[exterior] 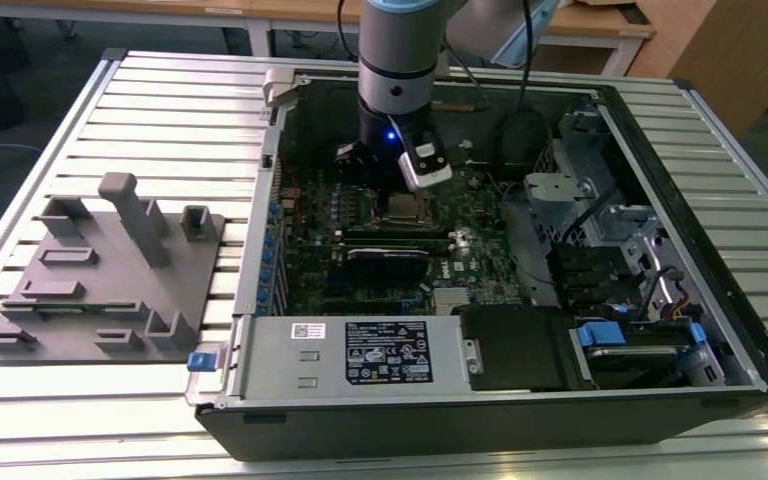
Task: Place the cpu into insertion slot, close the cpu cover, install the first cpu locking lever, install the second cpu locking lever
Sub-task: 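Close the cpu cover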
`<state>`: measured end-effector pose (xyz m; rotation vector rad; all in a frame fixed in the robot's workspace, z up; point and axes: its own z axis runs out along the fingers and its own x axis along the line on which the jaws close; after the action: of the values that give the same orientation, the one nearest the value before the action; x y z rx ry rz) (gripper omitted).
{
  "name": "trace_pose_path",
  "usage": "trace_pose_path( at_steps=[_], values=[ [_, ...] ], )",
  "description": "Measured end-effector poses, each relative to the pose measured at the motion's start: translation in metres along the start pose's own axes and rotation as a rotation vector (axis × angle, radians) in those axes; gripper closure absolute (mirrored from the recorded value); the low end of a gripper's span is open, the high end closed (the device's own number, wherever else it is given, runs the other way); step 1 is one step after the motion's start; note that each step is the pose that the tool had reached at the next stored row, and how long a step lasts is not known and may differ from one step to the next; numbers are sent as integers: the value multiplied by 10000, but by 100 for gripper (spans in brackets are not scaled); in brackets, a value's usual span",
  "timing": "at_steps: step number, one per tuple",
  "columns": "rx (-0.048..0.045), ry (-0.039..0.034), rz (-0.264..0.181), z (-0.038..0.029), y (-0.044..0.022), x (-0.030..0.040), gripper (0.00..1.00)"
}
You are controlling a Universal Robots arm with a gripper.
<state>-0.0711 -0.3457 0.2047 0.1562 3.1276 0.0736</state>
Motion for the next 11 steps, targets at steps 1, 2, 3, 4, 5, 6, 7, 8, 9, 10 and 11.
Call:
trace_pose_path(
  at_steps=[1, 2, 3, 4, 5, 6, 7, 8, 9, 10, 11],
  values=[
    [-2, -2, 3, 1, 3, 4, 90],
    [-2, -1, 1, 2, 9, 9, 90],
    [-1, -1, 0, 3, 16, 12, 90],
    [-1, -1, 0, 4, 22, 13, 90],
    [-1, -1, 0, 5, 30, 14, 90],
    [-1, -1, -1, 7, 38, 16, 90],
    [0, 0, 0, 8, 45, 17, 90],
    [0, -1, 0, 11, 49, 18, 90],
    [-2, -1, -1, 15, 50, 18, 90],
    [-2, -1, -2, 20, 51, 18, 90],
    [0, 0, -1, 26, 50, 20, 90]
  ],
)
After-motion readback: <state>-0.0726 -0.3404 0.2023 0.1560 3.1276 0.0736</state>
